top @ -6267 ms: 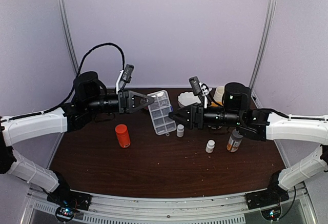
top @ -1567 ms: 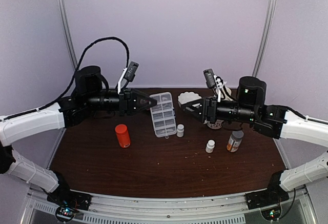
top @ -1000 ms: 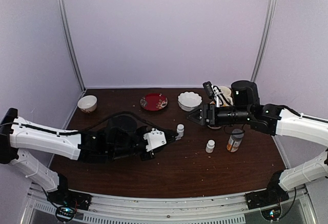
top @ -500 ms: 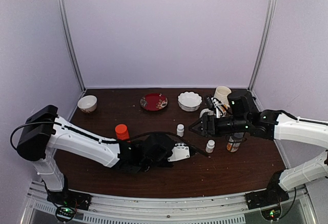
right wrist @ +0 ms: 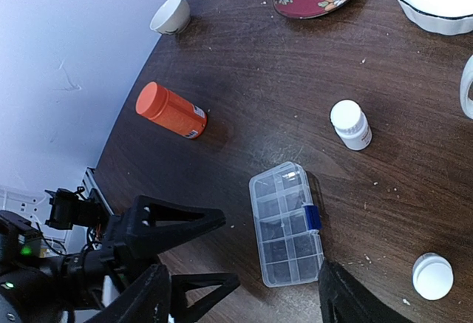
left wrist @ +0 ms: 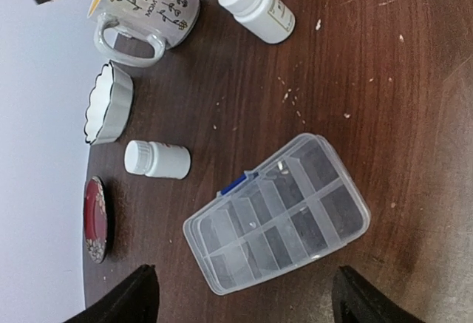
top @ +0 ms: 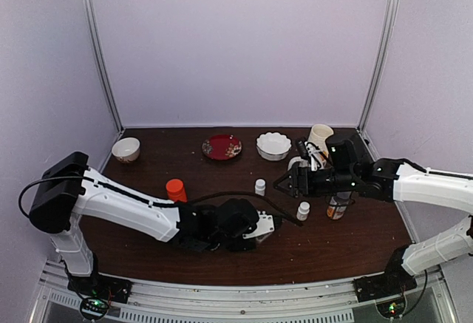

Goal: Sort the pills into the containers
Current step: Place the pill container at the center of the board, then adjust the pill container at the center of the board.

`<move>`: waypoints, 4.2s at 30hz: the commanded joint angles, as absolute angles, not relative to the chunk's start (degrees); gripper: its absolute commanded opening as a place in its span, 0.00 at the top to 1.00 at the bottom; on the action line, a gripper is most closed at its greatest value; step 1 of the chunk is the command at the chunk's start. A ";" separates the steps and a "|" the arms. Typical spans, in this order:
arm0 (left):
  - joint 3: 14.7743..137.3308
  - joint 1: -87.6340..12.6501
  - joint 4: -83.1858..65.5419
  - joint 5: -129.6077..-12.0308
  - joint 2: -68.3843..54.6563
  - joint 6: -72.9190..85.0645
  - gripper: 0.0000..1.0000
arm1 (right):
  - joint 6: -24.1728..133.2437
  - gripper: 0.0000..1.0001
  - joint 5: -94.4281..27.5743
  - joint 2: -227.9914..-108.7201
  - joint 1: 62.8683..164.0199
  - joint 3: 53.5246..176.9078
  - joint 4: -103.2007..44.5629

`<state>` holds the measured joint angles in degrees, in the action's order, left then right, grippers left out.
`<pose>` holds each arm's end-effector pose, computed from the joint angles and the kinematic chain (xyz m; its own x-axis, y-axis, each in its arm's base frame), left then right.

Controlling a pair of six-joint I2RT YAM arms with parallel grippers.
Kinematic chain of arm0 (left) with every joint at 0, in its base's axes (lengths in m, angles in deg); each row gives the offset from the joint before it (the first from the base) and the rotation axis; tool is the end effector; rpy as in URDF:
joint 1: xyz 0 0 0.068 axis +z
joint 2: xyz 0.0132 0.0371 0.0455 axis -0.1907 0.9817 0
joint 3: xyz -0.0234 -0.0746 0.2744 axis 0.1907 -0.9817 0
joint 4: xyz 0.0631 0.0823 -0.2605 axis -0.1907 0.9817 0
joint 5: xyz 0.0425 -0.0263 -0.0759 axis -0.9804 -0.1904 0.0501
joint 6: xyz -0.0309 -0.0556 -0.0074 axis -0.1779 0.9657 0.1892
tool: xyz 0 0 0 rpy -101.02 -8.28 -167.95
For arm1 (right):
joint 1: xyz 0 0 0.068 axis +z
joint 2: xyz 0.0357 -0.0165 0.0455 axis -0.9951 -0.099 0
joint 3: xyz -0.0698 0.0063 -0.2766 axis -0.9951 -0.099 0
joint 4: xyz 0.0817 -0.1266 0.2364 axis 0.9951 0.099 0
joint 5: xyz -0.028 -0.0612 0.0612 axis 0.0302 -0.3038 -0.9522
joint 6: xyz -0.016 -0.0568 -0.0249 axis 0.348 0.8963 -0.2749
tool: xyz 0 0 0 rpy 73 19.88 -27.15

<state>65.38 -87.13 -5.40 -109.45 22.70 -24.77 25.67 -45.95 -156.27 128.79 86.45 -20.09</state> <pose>0.1221 -0.3902 0.1598 0.0887 0.8288 -0.5525 0.7653 0.2983 0.5704 0.1959 0.2162 0.2639 -0.8121 -0.0300 -0.5828 -0.4835 0.5939 0.6431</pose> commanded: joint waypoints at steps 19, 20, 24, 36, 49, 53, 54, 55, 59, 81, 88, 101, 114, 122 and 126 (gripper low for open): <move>68.65 -74.30 14.30 -84.93 10.00 25.16 0.80 | 32.78 0.31 -42.28 -174.08 134.62 92.65 -15.31; 68.53 -74.16 14.37 -84.67 10.19 25.54 0.86 | 32.60 0.31 -42.10 -174.37 134.74 92.42 -15.83; 69.13 -73.82 15.61 -83.58 12.56 27.43 1.00 | 31.69 0.31 -42.13 -175.63 135.02 91.47 -18.10; 70.46 -69.42 12.64 -70.74 23.84 32.16 1.00 | 31.82 0.25 -39.20 -180.53 137.07 92.05 -19.39; 73.14 -67.15 8.43 -66.35 30.72 31.36 1.00 | 29.01 0.25 -44.39 -181.09 138.98 89.93 -25.02; 74.09 -66.35 8.15 -66.63 31.57 31.06 1.00 | 27.98 0.27 -46.27 -179.16 138.99 88.82 -26.85; 74.23 -66.14 8.07 -66.68 31.65 30.93 1.00 | 27.58 0.27 -46.88 -178.69 138.99 88.50 -27.39; 74.28 -65.85 8.05 -66.90 31.76 30.84 1.00 | 27.19 0.27 -47.18 -178.13 138.99 88.19 -27.76; 73.99 -64.89 7.91 -67.82 31.81 30.79 1.00 | 27.97 0.26 -41.96 -176.29 138.94 88.11 -24.65; 78.21 -63.65 3.85 -64.09 35.61 30.70 1.00 | 25.88 0.25 -43.02 -180.04 139.05 91.29 -23.65; 78.41 -63.61 3.78 -63.07 35.69 30.79 1.00 | 23.98 0.26 -45.56 -176.92 139.34 89.27 -27.07; 70.99 -63.58 0.69 -66.75 27.77 32.62 0.96 | 22.10 0.27 -47.37 -178.47 139.42 89.83 -33.24; 62.36 -63.67 -1.61 -65.79 18.98 27.95 0.56 | 21.70 0.30 -41.58 -176.96 138.76 90.98 -31.62; 62.62 -64.76 -3.16 -63.08 18.21 24.15 0.35 | 20.26 0.60 -34.82 -171.67 135.69 84.17 -30.28; 65.74 -66.16 -1.56 -62.78 19.63 22.35 0.32 | 19.57 1.00 -33.75 -172.98 135.32 83.65 -27.69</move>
